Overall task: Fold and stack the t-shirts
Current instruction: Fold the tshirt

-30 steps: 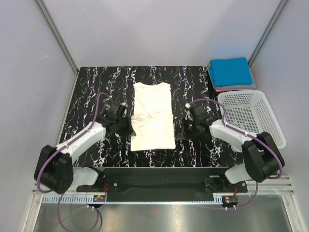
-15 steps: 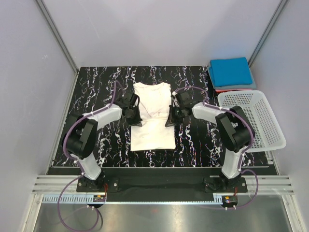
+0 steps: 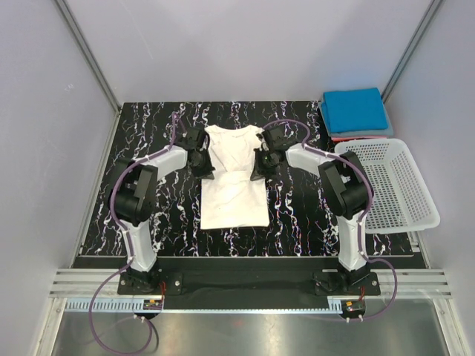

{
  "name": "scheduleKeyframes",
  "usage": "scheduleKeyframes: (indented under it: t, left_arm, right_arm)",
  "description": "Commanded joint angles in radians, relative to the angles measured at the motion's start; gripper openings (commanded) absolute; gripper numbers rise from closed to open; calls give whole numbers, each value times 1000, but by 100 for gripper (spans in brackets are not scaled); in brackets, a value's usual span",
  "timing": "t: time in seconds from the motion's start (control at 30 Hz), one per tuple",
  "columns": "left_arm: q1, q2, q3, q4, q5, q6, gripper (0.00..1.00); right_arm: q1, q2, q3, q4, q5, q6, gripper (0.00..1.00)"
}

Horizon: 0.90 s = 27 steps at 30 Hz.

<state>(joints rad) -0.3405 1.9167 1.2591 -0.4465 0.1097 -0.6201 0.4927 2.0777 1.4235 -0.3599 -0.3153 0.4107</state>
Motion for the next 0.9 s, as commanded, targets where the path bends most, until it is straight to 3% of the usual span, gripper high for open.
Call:
scheduleKeyframes:
  t: [0.0,0.17,0.37,0.87]
  left_arm:
    - [17,24,66,40,11,13,0]
    - [18,50,111,-10,-50,13,0]
    - [23,65,105,-63,-185,19,0]
    - [37,79,83,-57,-225,28,0]
  right_arm:
    - [-23,30,75,-34,41,-50,0]
    - [-36,65,126,-62,53,-84,0]
    - [-55,56,72,-30,51,-84,0]
    - [-79,4,-55,45,56,-53,0]
